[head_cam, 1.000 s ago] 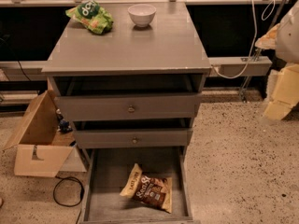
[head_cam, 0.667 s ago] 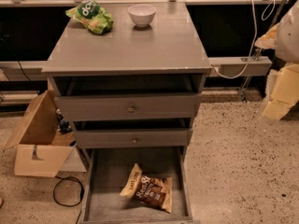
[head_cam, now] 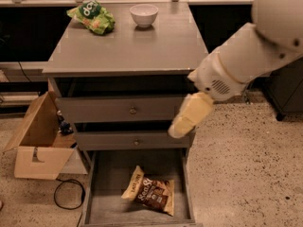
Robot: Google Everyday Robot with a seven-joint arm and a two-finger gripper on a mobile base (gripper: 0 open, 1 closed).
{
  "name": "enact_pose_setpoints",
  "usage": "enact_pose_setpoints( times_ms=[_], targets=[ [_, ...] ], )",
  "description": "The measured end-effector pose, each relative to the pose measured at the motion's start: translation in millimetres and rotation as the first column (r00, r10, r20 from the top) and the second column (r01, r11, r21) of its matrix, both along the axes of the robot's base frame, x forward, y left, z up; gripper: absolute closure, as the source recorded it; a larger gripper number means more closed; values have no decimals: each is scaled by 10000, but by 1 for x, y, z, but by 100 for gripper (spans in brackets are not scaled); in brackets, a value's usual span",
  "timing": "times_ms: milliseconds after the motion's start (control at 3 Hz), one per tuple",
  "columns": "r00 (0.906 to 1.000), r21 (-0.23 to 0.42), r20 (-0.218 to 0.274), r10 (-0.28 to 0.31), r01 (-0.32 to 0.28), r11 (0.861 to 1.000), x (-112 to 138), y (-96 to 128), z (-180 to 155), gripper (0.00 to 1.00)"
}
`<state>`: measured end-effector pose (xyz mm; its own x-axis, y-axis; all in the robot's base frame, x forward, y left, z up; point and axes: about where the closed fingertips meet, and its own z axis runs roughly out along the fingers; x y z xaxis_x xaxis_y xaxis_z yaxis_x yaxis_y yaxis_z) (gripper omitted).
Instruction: Pick brown chip bag from bottom drawer and place on counter
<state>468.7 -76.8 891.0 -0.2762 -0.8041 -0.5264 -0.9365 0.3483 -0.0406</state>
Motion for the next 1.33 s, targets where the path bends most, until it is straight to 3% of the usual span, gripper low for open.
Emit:
enact_pose_setpoints(
  times_ms=[667,1000,1333],
  targets=[
    [9996,262,274,-101,94,9996,7,7,5,0],
    [9998,356,173,18,-24,9994,13,9,-45,0],
    [9994,413,-297,180,-167,9990,14,5,-154,0]
  ],
)
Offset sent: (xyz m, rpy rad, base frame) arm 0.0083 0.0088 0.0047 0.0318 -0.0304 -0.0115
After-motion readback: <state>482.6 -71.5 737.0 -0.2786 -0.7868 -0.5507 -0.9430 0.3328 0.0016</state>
